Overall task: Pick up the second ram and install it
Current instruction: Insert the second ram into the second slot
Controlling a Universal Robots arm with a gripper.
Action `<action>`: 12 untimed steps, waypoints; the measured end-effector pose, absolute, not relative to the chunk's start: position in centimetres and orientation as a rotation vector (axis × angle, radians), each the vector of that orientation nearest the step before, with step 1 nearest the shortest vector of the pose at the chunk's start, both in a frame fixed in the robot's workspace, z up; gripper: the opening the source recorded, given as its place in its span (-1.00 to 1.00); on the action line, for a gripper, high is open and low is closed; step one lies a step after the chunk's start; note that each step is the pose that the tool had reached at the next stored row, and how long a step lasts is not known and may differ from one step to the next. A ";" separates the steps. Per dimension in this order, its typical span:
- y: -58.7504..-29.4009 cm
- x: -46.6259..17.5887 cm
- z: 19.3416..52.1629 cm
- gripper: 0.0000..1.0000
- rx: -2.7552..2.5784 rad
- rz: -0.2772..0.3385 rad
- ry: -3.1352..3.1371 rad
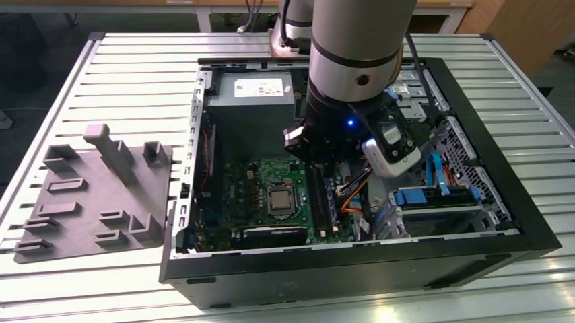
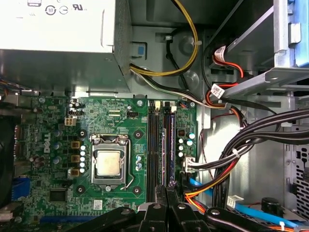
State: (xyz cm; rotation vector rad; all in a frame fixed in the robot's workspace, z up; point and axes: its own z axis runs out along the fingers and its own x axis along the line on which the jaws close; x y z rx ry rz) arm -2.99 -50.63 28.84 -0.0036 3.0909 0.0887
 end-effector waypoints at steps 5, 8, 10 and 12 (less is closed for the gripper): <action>-50.6 -3.0 28.7 -0.76 -0.003 0.089 3.091; -50.6 -3.0 28.6 -0.76 -0.003 0.089 3.091; -50.6 -3.0 28.5 -0.76 -0.002 0.088 3.091; -50.6 -3.0 28.5 -0.76 -0.001 0.088 3.091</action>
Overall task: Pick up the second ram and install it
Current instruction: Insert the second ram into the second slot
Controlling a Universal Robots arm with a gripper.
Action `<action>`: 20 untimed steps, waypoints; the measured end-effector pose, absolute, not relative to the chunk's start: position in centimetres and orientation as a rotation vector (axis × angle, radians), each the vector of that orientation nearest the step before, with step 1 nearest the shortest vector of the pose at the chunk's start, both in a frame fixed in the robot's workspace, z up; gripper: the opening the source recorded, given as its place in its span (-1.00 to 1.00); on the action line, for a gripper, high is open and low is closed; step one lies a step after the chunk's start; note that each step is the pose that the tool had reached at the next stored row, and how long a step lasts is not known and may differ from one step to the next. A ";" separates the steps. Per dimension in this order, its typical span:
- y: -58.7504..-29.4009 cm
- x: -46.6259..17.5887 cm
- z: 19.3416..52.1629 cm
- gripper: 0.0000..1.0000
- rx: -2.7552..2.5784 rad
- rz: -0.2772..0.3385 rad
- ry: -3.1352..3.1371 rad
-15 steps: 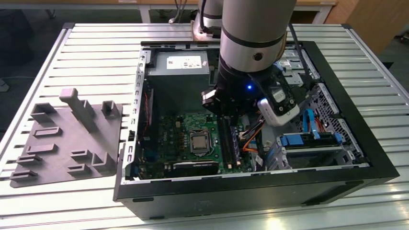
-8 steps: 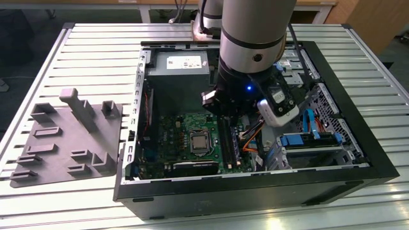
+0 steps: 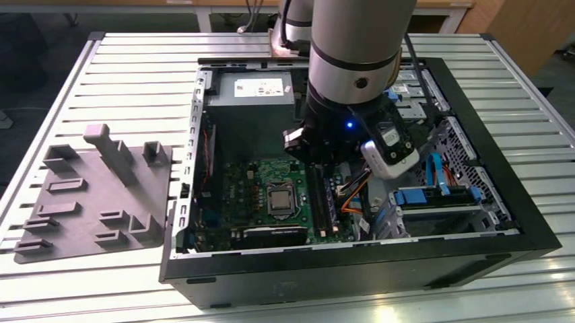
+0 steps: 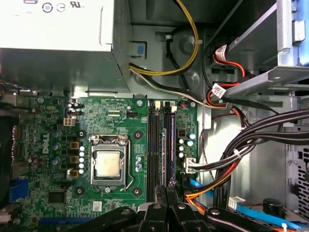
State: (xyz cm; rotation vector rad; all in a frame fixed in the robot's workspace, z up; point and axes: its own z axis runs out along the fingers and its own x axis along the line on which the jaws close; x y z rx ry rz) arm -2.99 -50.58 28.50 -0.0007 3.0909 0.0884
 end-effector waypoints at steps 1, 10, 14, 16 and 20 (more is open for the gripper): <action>-50.6 -3.0 28.5 -0.76 0.000 0.088 3.091; -50.5 -3.0 28.3 -0.76 0.002 0.088 3.091; -50.5 -3.0 28.2 -0.76 0.002 0.088 3.091; -50.5 -3.0 28.2 -0.76 0.002 0.088 3.091; -50.5 -3.0 28.1 -0.76 0.003 0.088 3.091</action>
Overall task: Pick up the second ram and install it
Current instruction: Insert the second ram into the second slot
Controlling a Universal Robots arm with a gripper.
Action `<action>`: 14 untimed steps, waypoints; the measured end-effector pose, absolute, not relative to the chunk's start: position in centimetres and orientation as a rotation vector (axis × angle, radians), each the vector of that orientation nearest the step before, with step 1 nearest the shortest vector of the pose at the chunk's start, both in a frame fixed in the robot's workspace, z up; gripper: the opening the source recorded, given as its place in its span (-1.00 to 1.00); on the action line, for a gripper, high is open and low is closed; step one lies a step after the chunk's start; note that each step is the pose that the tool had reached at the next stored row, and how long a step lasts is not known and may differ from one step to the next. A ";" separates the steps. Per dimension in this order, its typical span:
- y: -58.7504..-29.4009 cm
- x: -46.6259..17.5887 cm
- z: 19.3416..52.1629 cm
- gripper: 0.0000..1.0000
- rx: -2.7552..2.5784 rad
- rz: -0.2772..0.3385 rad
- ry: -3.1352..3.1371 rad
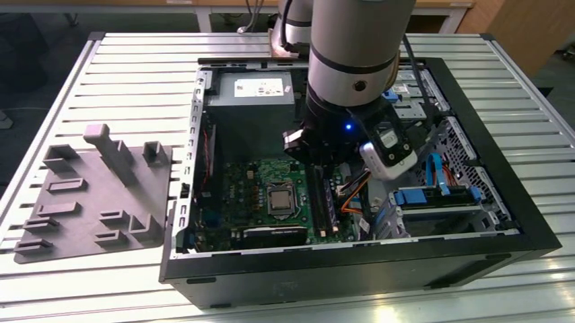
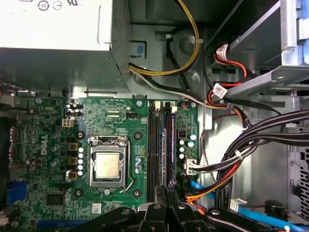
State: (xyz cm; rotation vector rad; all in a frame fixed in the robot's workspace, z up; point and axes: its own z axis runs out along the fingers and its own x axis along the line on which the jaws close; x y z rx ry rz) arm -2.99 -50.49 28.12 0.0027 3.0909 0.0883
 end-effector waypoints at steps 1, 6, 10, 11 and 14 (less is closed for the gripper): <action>-50.5 -3.0 28.1 -0.76 0.003 0.088 3.091; -50.5 -3.0 28.0 -0.76 0.003 0.088 3.091; -50.5 -3.0 27.9 -0.76 0.003 0.088 3.091; -50.5 -3.0 27.9 -0.76 0.003 0.088 3.091; -50.5 -3.0 27.8 -0.76 0.003 0.088 3.091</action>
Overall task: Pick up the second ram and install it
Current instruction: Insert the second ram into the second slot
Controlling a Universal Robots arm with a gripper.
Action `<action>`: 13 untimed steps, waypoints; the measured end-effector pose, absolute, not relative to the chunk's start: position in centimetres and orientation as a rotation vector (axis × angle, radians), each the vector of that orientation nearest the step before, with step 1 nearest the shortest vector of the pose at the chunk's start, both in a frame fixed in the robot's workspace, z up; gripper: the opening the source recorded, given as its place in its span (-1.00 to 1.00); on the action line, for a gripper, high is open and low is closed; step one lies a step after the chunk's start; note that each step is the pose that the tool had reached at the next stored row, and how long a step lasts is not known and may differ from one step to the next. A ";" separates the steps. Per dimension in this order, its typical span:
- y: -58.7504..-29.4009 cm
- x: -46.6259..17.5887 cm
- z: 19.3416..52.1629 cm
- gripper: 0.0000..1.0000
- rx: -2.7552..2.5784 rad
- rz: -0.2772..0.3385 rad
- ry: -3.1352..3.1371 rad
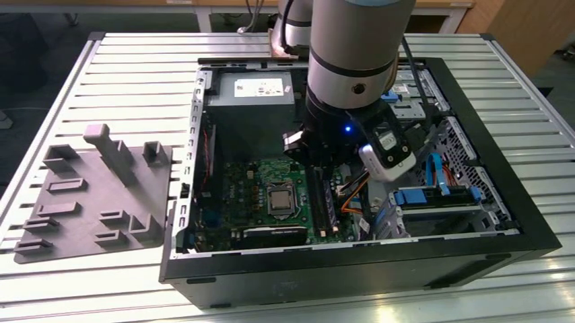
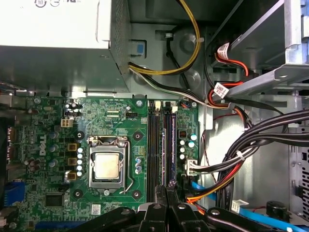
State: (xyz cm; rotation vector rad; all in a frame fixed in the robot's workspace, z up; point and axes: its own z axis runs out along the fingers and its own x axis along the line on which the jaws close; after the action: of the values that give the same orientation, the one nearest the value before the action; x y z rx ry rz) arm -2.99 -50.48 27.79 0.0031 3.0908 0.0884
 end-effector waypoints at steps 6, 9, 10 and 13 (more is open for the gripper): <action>-50.5 -3.0 27.7 -0.76 0.003 0.088 3.091; -50.5 -3.0 27.6 -0.76 0.003 0.088 3.091; -50.5 -3.0 27.6 -0.76 0.003 0.088 3.091; -50.5 -3.0 27.5 -0.76 0.003 0.088 3.091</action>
State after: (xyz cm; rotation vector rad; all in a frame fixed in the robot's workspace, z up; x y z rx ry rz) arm -2.99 -50.48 27.52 0.0031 3.0908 0.0884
